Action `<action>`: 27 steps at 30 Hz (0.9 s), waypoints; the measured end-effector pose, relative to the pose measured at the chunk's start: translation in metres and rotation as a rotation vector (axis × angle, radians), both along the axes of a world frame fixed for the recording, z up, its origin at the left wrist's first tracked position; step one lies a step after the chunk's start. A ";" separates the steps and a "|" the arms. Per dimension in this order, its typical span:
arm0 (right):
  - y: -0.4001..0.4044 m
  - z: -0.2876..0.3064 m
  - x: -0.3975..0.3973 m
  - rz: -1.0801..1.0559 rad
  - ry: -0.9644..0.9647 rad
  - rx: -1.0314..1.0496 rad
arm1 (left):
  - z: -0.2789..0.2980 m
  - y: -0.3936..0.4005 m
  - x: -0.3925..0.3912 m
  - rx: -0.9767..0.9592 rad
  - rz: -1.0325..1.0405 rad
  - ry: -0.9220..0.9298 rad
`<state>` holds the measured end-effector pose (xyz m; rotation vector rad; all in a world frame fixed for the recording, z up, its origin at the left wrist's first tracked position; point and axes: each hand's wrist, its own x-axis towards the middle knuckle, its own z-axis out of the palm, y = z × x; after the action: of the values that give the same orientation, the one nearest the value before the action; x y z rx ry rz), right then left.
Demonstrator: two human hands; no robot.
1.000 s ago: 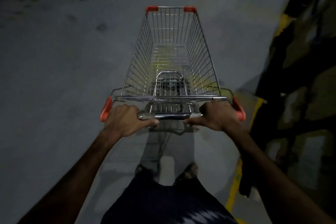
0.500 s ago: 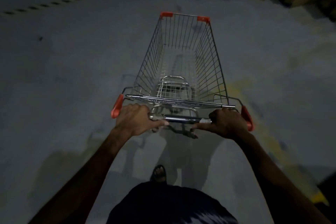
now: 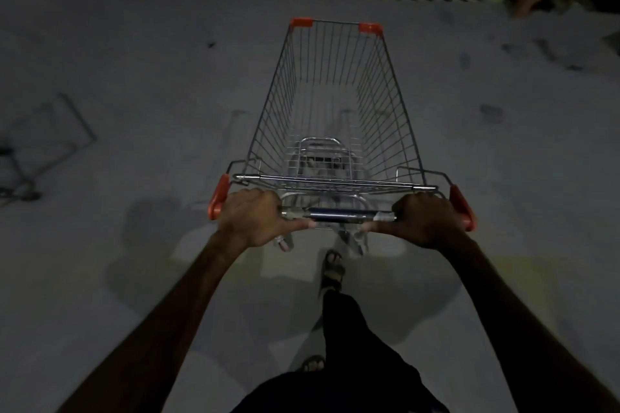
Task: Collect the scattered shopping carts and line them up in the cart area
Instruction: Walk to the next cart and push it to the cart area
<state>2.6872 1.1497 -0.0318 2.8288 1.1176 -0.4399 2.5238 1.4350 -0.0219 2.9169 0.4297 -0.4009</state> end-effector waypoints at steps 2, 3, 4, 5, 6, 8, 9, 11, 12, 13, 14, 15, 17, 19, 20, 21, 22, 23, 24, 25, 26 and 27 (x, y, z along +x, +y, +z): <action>0.036 -0.002 0.038 0.039 0.033 0.009 | -0.004 0.032 0.026 0.004 0.032 0.001; 0.055 -0.002 0.057 0.061 0.039 0.012 | -0.005 0.048 0.040 0.007 0.046 0.005; 0.074 -0.003 0.077 0.087 0.038 0.023 | -0.006 0.065 0.055 0.010 0.060 0.009; 0.093 -0.004 0.096 0.111 0.034 0.046 | -0.005 0.081 0.070 0.006 0.078 0.011; 0.111 -0.004 0.115 0.128 0.028 0.078 | -0.005 0.098 0.085 0.001 0.098 0.018; 0.147 -0.006 0.152 0.147 0.026 0.132 | 0.003 0.128 0.117 -0.014 0.142 0.060; 0.164 -0.006 0.168 0.161 0.028 0.140 | 0.007 0.143 0.132 -0.023 0.156 0.086; 0.201 -0.006 0.201 0.183 0.027 0.140 | 0.012 0.175 0.162 -0.052 0.175 0.119; 0.219 -0.006 0.218 0.188 0.025 0.144 | 0.013 0.192 0.177 -0.063 0.185 0.120; 0.237 -0.006 0.235 0.194 0.021 0.152 | 0.013 0.209 0.191 -0.059 0.197 0.117; 0.254 -0.005 0.250 0.196 0.026 0.159 | 0.013 0.225 0.205 -0.044 0.210 0.117; 0.270 -0.004 0.265 0.194 0.037 0.169 | 0.013 0.240 0.219 -0.030 0.218 0.115; 0.304 -0.002 0.294 0.205 0.049 0.194 | 0.017 0.268 0.247 -0.018 0.224 0.110; 0.338 -0.002 0.325 0.225 0.029 0.216 | 0.020 0.300 0.277 -0.022 0.240 0.117; 0.355 -0.004 0.342 0.224 0.021 0.214 | 0.020 0.317 0.292 -0.026 0.251 0.120; 0.373 -0.007 0.358 0.223 0.010 0.211 | 0.018 0.335 0.307 -0.032 0.259 0.115; 0.390 -0.009 0.376 0.227 -0.007 0.210 | 0.016 0.353 0.322 -0.044 0.266 0.110; 0.409 -0.012 0.393 0.234 -0.031 0.207 | 0.015 0.371 0.338 -0.054 0.266 0.101; 0.429 -0.015 0.412 0.239 -0.048 0.198 | 0.015 0.389 0.354 -0.057 0.262 0.095; 0.448 -0.018 0.431 0.240 -0.047 0.196 | 0.016 0.407 0.370 -0.053 0.254 0.084; 0.469 -0.019 0.450 0.243 -0.043 0.194 | 0.015 0.427 0.387 -0.044 0.251 0.078; 0.488 -0.021 0.469 0.257 -0.047 0.189 | 0.016 0.446 0.403 -0.036 0.252 0.074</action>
<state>3.1558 1.6380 -0.0531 2.7727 1.5625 -0.2591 2.9273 1.8808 -0.0060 2.7725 0.7808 -0.4736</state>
